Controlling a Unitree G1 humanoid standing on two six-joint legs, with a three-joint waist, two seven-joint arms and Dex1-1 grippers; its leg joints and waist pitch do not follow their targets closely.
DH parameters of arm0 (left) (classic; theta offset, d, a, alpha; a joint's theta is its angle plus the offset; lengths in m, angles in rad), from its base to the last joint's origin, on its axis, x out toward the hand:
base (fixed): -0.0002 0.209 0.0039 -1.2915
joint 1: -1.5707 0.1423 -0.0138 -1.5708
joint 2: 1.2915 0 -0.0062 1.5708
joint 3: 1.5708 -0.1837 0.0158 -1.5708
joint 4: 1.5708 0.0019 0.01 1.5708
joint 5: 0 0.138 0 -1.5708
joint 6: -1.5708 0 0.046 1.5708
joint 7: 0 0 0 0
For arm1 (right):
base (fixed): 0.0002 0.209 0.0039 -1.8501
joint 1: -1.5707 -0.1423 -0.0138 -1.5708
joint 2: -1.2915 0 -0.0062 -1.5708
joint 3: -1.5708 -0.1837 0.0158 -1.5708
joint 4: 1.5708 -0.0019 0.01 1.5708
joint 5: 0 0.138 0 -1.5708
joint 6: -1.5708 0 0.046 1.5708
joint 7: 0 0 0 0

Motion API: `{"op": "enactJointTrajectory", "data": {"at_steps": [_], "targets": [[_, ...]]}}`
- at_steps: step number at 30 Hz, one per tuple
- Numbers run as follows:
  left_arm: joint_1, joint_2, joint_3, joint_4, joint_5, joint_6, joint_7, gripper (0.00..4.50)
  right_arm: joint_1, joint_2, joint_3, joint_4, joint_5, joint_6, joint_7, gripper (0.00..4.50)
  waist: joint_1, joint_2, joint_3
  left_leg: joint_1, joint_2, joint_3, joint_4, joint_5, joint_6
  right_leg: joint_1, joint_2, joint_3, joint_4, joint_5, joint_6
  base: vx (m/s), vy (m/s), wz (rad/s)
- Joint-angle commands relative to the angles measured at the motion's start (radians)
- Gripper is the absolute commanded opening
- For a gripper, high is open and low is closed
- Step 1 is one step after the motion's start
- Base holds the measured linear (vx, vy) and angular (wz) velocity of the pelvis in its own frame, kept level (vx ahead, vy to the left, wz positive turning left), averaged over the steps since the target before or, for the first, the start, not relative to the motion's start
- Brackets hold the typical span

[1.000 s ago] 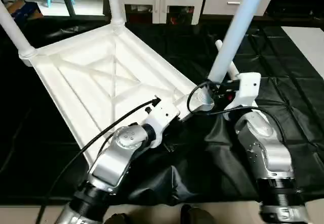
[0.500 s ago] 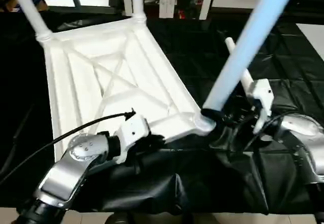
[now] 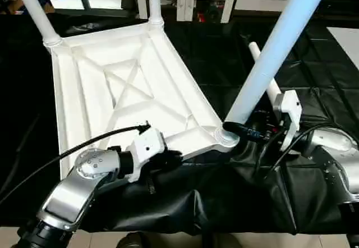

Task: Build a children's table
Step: Rotate leg to tighten

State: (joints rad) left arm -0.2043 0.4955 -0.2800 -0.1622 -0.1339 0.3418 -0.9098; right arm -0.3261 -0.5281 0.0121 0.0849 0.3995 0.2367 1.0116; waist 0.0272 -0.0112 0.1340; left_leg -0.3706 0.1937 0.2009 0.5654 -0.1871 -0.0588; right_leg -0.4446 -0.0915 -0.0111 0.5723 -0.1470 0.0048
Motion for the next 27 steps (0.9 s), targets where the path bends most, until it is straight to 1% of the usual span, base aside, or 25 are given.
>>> {"op": "enactJointTrajectory", "data": {"at_steps": [1,3,4,5,6,7,8,9,10,11,12,13,14,15,16,17,18,20,21,22,23,24,25,26,27], "targets": [[0.028,0.019,-0.035,0.009,-0.006,0.015,-0.036,0.00,0.001,-0.008,-0.064,0.040,-0.007,0.019,-0.080,1.88,-0.003,-0.001,-0.053,0.013,0.025,0.000,-0.060,-0.155,0.096,0.054,-0.017,0.019,-0.046,-0.129,-0.258,0.000,0.000,0.00],[0.014,-0.001,-0.045,0.014,0.008,0.031,-0.010,0.00,-0.001,0.035,-0.071,0.045,-0.022,0.048,-0.174,1.86,-0.005,-0.001,-0.050,0.012,0.025,-0.001,-0.063,-0.186,0.085,0.051,-0.018,0.020,-0.051,-0.182,-0.247,0.000,0.000,0.00],[0.008,-0.014,-0.051,0.016,0.016,0.040,0.006,0.00,0.000,0.057,-0.070,0.046,-0.025,0.065,-0.210,1.85,-0.008,-0.003,-0.048,0.010,0.024,-0.002,-0.064,-0.200,0.070,0.051,-0.019,0.021,-0.055,-0.221,-0.233,0.000,0.000,0.00],[-0.001,-0.035,-0.059,0.021,0.027,0.058,0.032,0.00,0.001,0.086,-0.066,0.051,-0.040,0.077,-0.262,1.85,-0.009,-0.003,-0.047,0.010,0.024,-0.003,-0.066,-0.210,0.061,0.049,-0.019,0.020,-0.056,-0.247,-0.226,0.000,0.000,0.00],[-0.008,-0.049,-0.064,0.026,0.034,0.070,0.049,0.00,0.002,0.105,-0.063,0.055,-0.050,0.083,-0.295,1.85,-0.013,-0.004,-0.046,0.011,0.024,-0.004,-0.069,-0.231,0.041,0.047,-0.020,0.021,-0.061,-0.294,-0.208,0.000,0.000,0.00],[-0.018,-0.075,-0.074,0.034,0.045,0.087,0.076,0.00,0.001,0.143,-0.065,0.060,-0.059,0.105,-0.359,1.85,-0.014,-0.003,-0.046,0.012,0.024,-0.006,-0.070,-0.246,0.033,0.045,-0.020,0.020,-0.063,-0.319,-0.199,0.000,0.000,0.00],[-0.019,-0.077,-0.074,0.034,0.045,0.088,0.078,0.00,0.001,0.146,-0.065,0.060,-0.059,0.106,-0.363,1.84,-0.019,-0.003,-0.045,0.011,0.023,-0.007,-0.072,-0.264,0.021,0.044,-0.019,0.021,-0.066,-0.344,-0.186,0.000,0.000,0.00],[-0.045,-0.131,-0.093,0.053,0.067,0.128,0.133,0.00,-0.006,0.223,-0.073,0.084,-0.090,0.126,-0.500,1.84,-0.022,-0.003,-0.044,0.010,0.023,-0.008,-0.073,-0.275,0.017,0.043,-0.019,0.020,-0.068,-0.358,-0.179,0.000,0.000,0.00],[-0.076,-0.197,-0.106,0.082,0.091,0.166,0.202,0.00,-0.018,0.303,-0.091,0.123,-0.118,0.132,-0.647,1.84,-0.028,-0.002,-0.042,0.008,0.020,-0.011,-0.077,-0.308,-0.007,0.037,-0.019,0.019,-0.074,-0.417,-0.154,0.000,0.000,0.00],[-0.076,-0.197,-0.106,0.082,0.091,0.166,0.202,0.00,-0.018,0.303,-0.091,0.123,-0.118,0.132,-0.647,1.84,-0.032,-0.003,-0.040,0.009,0.020,-0.012,-0.079,-0.323,-0.019,0.034,-0.019,0.019,-0.078,-0.452,-0.140,0.000,0.000,0.00],[-0.104,-0.258,-0.112,0.114,0.107,0.192,0.263,0.00,-0.032,0.367,-0.116,0.165,-0.127,0.119,-0.759,1.84,-0.035,-0.003,-0.043,0.012,0.016,-0.016,-0.078,-0.357,-0.032,0.030,-0.022,0.017,-0.083,-0.512,-0.114,0.000,0.000,0.00],[-0.129,-0.317,-0.115,0.145,0.119,0.209,0.319,0.00,-0.045,0.420,-0.133,0.205,-0.123,0.112,-0.835,1.84,-0.036,-0.005,-0.043,0.016,0.017,-0.018,-0.078,-0.365,-0.037,0.028,-0.020,0.016,-0.087,-0.525,-0.102,0.000,0.000,0.00],[-0.151,-0.364,-0.122,0.168,0.122,0.216,0.349,0.00,-0.057,0.458,-0.133,0.239,-0.122,0.107,-0.875,1.84,-0.039,-0.003,-0.043,0.017,0.015,-0.019,-0.078,-0.388,-0.040,0.022,-0.018,0.015,-0.091,-0.537,-0.085,0.000,0.000,0.00],[-0.167,-0.396,-0.132,0.183,0.122,0.218,0.361,0.00,-0.067,0.481,-0.122,0.264,-0.125,0.103,-0.887,1.84,-0.040,-0.003,-0.041,0.019,0.014,-0.019,-0.078,-0.403,-0.042,0.020,-0.017,0.014,-0.093,-0.547,-0.075,0.000,0.000,0.00],[-0.187,-0.421,-0.158,0.188,0.123,0.198,0.342,0.00,-0.088,0.487,-0.054,0.291,-0.166,0.060,-0.837,1.84,-0.043,-0.001,-0.044,0.016,0.012,-0.024,-0.081,-0.432,-0.041,0.024,-0.015,0.007,-0.097,-0.545,-0.055,0.000,0.000,0.00],[-0.188,-0.421,-0.161,0.187,0.123,0.195,0.338,0.00,-0.091,0.485,-0.045,0.293,-0.172,0.053,-0.828,1.84,-0.043,0.000,-0.044,0.017,0.014,-0.026,-0.083,-0.443,-0.040,0.023,-0.016,0.006,-0.098,-0.542,-0.053,0.000,0.000,0.00],[-0.189,-0.415,-0.168,0.182,0.124,0.186,0.323,0.00,-0.098,0.478,-0.020,0.292,-0.187,0.034,-0.795,1.84,-0.045,-0.003,-0.047,0.012,0.013,-0.027,-0.084,-0.438,-0.032,0.030,-0.017,0.004,-0.097,-0.515,-0.052,0.000,0.000,0.00],[-0.167,-0.347,-0.168,0.169,0.135,0.132,0.267,0.00,-0.102,0.430,0.007,0.246,-0.204,0.001,-0.691,1.84,-0.042,-0.001,-0.049,0.008,0.015,-0.027,-0.086,-0.420,-0.020,0.032,-0.015,0.006,-0.094,-0.457,-0.061,0.000,0.000,0.00],[-0.153,-0.310,-0.164,0.161,0.133,0.103,0.233,0.00,-0.101,0.397,0.016,0.228,-0.209,-0.024,-0.632,1.84,-0.044,-0.005,-0.049,0.002,0.015,-0.026,-0.087,-0.409,-0.010,0.037,-0.015,0.007,-0.089,-0.426,-0.069,0.000,0.000,0.00],[-0.134,-0.267,-0.155,0.150,0.127,0.071,0.191,0.00,-0.101,0.357,0.024,0.208,-0.204,-0.050,-0.555,1.84,-0.043,-0.005,-0.052,-0.004,0.016,-0.027,-0.086,-0.383,0.002,0.046,-0.017,0.007,-0.083,-0.390,-0.084,0.000,0.000,0.00],[-0.120,-0.243,-0.146,0.139,0.120,0.053,0.166,0.00,-0.098,0.333,0.019,0.191,-0.191,-0.048,-0.520,2.40,-0.043,-0.008,-0.054,-0.005,0.017,-0.025,-0.085,-0.371,0.010,0.046,-0.019,0.008,-0.081,-0.377,-0.093,0.000,0.000,0.00],[-0.101,-0.209,-0.132,0.120,0.106,0.044,0.134,0.00,-0.094,0.301,0.005,0.168,-0.168,-0.033,-0.478,2.54,-0.038,-0.009,-0.052,0.001,0.018,-0.019,-0.082,-0.358,0.025,0.042,-0.018,0.012,-0.084,-0.373,-0.106,0.000,0.000,0.00],[-0.097,-0.204,-0.129,0.117,0.104,0.043,0.128,0.00,-0.094,0.295,0.003,0.165,-0.164,-0.031,-0.472,2.54,-0.037,-0.008,-0.053,0.004,0.019,-0.017,-0.080,-0.348,0.031,0.040,-0.019,0.014,-0.082,-0.362,-0.117,0.000,0.000,0.00],[-0.069,-0.156,-0.102,0.089,0.088,0.039,0.086,0.00,-0.083,0.232,-0.008,0.127,-0.129,-0.009,-0.388,2.53,-0.037,-0.006,-0.058,0.006,0.019,-0.014,-0.077,-0.296,0.038,0.045,-0.018,0.016,-0.074,-0.301,-0.151,0.000,0.000,0.00],[-0.069,-0.156,-0.102,0.089,0.088,0.039,0.086,0.00,-0.083,0.232,-0.008,0.127,-0.129,-0.009,-0.388,2.64,-0.034,-0.006,-0.060,0.007,0.020,-0.012,-0.075,-0.269,0.047,0.049,-0.017,0.015,-0.070,-0.259,-0.170,0.061,-0.023,0.07]]}}
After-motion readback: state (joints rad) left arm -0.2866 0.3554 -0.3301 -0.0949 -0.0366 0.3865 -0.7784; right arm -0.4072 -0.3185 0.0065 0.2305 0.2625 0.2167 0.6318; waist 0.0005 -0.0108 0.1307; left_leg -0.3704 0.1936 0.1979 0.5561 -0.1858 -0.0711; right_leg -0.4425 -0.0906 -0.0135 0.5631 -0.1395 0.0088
